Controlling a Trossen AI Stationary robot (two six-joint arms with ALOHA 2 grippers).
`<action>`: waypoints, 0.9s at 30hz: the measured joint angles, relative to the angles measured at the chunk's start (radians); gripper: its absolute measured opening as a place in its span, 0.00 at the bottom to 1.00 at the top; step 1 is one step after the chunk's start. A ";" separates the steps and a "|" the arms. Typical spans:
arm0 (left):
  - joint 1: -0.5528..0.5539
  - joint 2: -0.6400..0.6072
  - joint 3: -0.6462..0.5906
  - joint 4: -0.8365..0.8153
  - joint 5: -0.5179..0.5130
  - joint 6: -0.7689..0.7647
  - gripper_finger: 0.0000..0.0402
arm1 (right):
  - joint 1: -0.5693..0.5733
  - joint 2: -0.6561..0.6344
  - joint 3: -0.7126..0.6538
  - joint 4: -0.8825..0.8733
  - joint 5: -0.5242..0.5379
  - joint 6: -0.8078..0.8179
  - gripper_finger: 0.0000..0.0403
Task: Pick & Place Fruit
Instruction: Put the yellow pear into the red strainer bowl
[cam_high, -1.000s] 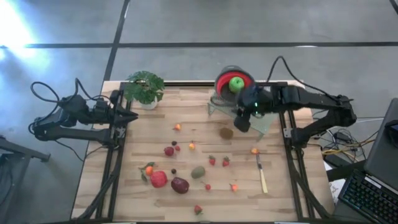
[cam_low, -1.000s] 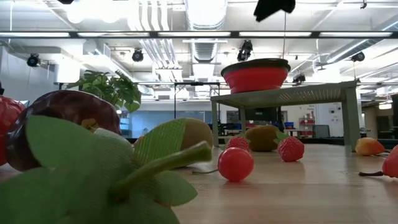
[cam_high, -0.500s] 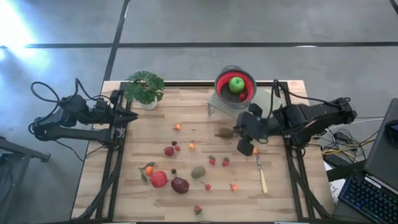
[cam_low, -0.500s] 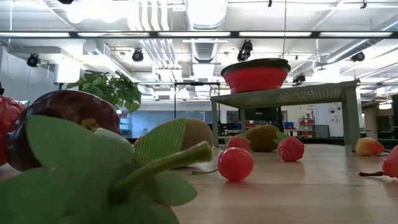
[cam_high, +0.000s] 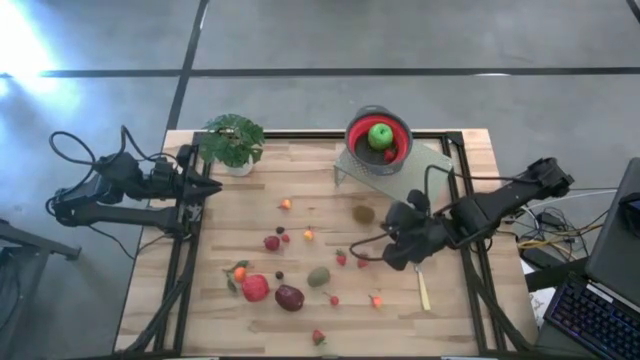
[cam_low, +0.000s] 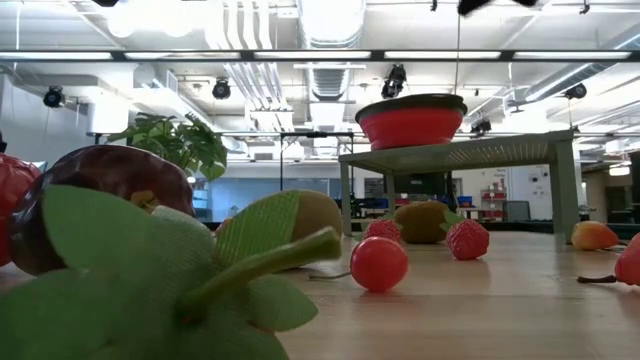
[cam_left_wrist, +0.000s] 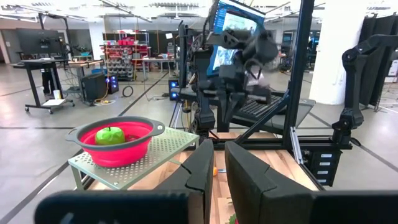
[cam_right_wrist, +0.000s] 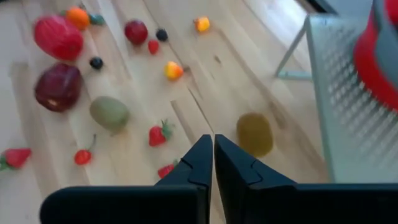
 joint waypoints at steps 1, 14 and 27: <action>0.000 0.000 0.000 0.000 0.000 0.000 0.12 | 0.001 0.000 -0.019 0.005 0.000 0.023 0.05; 0.000 0.000 0.000 0.000 0.000 0.000 0.12 | 0.001 0.000 -0.222 0.171 -0.056 0.099 0.25; 0.000 0.000 0.000 0.000 0.000 0.000 0.12 | 0.003 0.000 -0.394 0.093 -0.246 0.456 0.47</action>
